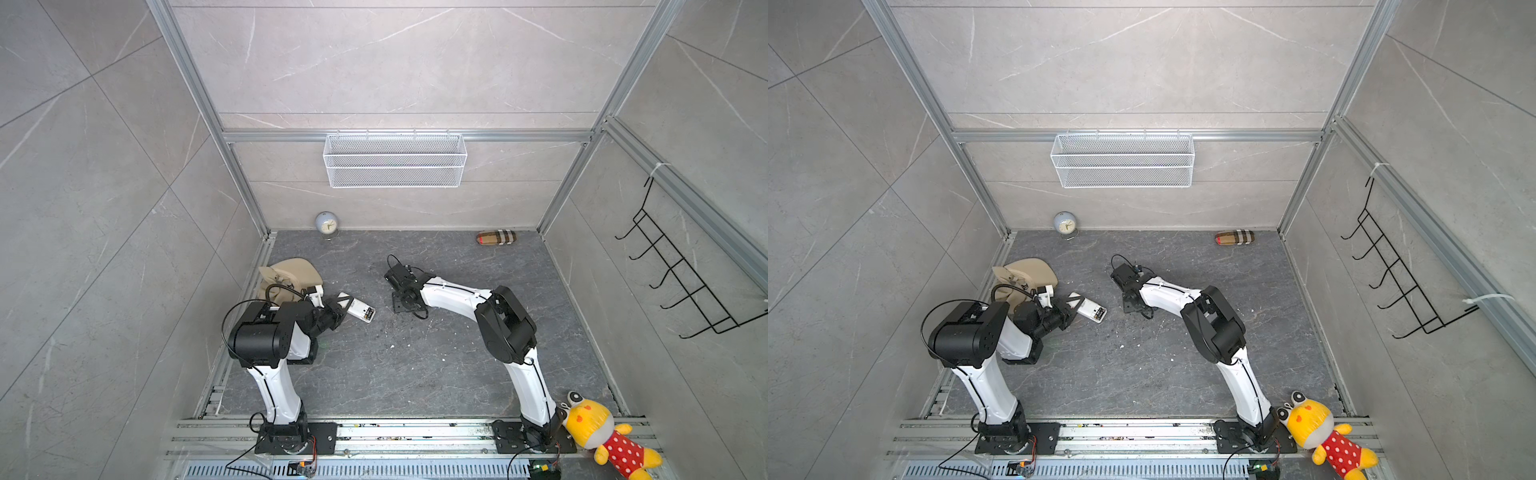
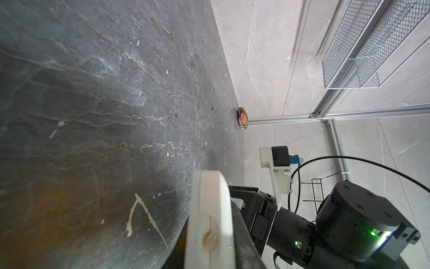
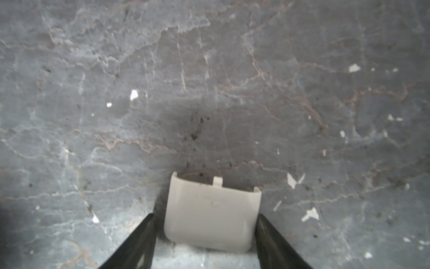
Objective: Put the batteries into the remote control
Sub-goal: 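Close the right gripper on the white battery cover and lift it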
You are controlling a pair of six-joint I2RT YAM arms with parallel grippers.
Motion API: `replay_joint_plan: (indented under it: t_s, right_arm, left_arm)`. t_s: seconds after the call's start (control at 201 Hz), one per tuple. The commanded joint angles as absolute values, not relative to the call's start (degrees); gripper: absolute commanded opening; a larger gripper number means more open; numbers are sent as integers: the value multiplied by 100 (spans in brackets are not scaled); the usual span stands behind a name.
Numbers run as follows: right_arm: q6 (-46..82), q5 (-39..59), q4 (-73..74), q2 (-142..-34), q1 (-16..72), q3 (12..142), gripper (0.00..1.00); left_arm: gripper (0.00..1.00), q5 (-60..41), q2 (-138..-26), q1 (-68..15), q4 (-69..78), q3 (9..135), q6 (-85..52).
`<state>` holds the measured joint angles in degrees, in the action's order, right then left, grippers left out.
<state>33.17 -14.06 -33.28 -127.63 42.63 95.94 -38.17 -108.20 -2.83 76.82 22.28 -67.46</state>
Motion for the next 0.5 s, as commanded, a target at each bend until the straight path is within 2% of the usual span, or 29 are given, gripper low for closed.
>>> replay_joint_plan:
  t_s: [0.0,0.269,0.493]
  right_arm:
    - [3513,-1304,-3603,-13007,4298,9831,68]
    - [4148,-1283,-3764,-13114,4300,9823,70]
    - [4225,-1296,-3727,-13118,4304,9751,58]
  left_arm:
    - [0,-3997,-10846,-255,8101,2340,-6746]
    - [0,-3999,-10837,-255,8097,2349,-6759]
    - [0,-4000,-10830,-255,8096,2347,-6759]
